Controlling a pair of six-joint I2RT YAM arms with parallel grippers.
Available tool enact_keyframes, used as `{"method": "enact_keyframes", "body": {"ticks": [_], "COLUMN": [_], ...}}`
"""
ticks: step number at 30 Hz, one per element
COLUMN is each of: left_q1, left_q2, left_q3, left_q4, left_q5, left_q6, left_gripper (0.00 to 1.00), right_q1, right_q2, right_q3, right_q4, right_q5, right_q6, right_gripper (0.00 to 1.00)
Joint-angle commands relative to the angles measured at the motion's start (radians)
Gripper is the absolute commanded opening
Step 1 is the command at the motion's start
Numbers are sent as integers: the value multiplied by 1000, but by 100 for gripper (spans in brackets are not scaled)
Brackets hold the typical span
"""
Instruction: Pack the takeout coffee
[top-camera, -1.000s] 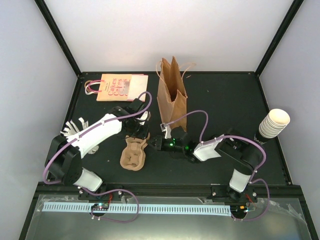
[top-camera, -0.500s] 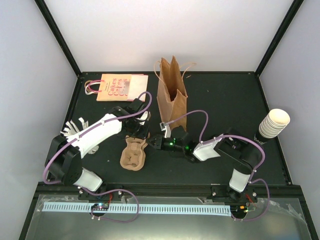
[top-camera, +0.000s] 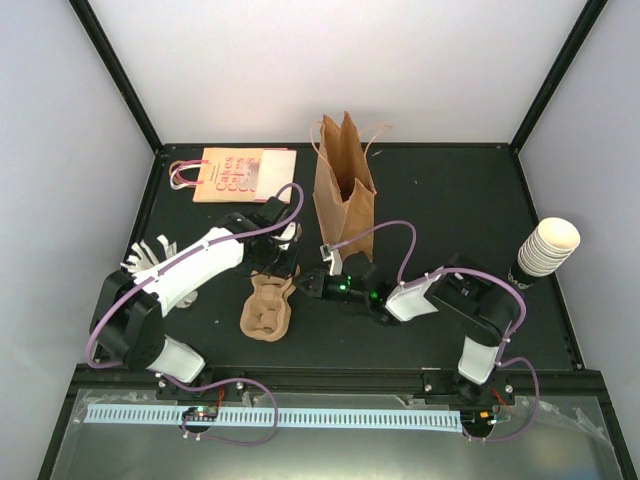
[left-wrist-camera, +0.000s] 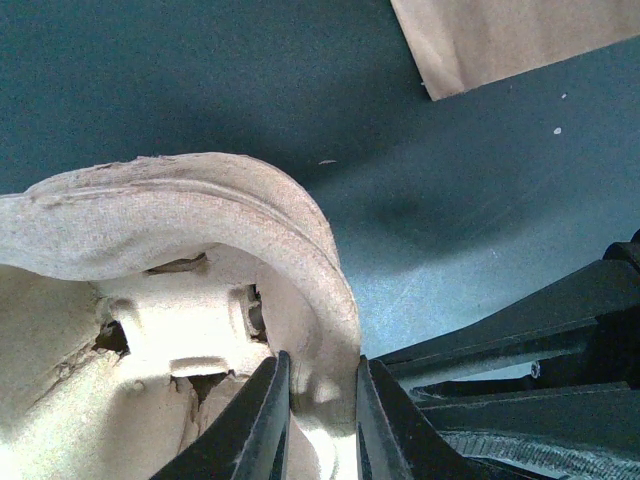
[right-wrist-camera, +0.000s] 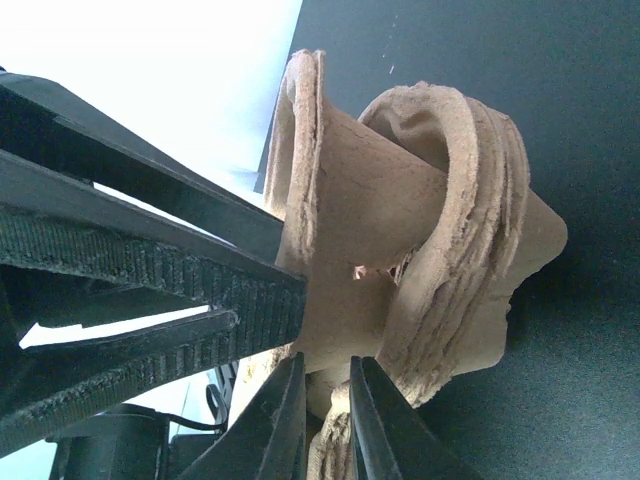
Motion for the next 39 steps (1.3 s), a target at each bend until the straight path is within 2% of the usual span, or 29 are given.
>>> {"method": "enact_keyframes", "body": {"ticks": [1, 12, 39], "left_q1": [-1, -1, -1], "left_q2": [-15, -14, -16], "left_q3": [27, 22, 19], "left_q4": [9, 14, 33], "left_q5": [25, 24, 60], "left_q6": [0, 0, -8], "left_gripper": [14, 14, 16], "right_q1": [-7, -7, -7], "right_q2": [24, 27, 79], "right_q3": [13, -2, 35], "right_q4": [62, 123, 112], "right_q5": [-11, -26, -38], "right_q6": [7, 16, 24], "right_gripper": [17, 17, 17]}}
